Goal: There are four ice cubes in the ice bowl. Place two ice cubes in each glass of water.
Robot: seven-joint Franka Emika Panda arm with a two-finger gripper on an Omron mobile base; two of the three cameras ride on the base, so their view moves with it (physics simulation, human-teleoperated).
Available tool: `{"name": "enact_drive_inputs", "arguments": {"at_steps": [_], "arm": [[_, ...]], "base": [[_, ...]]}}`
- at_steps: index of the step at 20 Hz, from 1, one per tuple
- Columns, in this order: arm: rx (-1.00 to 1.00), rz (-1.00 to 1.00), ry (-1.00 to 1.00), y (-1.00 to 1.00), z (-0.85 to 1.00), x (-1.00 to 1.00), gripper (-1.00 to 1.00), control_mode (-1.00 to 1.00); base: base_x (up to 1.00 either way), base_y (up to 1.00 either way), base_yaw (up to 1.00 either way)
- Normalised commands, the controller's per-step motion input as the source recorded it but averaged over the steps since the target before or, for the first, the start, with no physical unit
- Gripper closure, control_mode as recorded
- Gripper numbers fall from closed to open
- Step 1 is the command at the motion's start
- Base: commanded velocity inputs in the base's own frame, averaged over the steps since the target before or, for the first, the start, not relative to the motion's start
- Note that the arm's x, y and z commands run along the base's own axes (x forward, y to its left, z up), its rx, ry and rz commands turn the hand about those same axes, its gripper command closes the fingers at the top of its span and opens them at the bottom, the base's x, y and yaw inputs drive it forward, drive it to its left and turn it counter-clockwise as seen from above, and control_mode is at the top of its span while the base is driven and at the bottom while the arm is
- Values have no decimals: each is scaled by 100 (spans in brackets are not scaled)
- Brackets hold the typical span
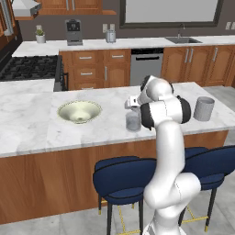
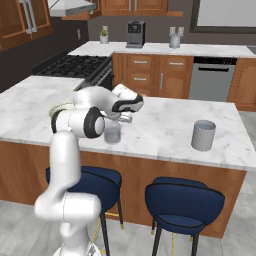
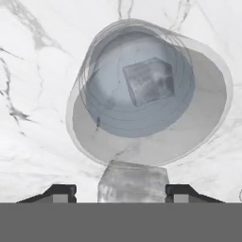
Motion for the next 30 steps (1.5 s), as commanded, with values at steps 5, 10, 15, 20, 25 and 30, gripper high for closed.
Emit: {"name": "enact_drive_inputs", "arguments": {"at_steps": [5, 10, 15, 20, 25, 30], "arm": [[-3, 7, 17, 0, 71, 9, -100, -100], [-2, 5, 9, -5, 81, -4, -100, -100], [0, 2, 14, -38, 79, -76, -100, -100], [0, 0, 19, -29, 63, -100, -100, -100], [-14, 2, 17, 12, 73, -100, -100, -100], [-36, 9, 26, 62, 36, -100, -100, -100]], "base": [[0, 0, 0], [0, 0, 0], [0, 0, 0], [0, 0, 0], [0, 0, 0], [0, 0, 0]]}}
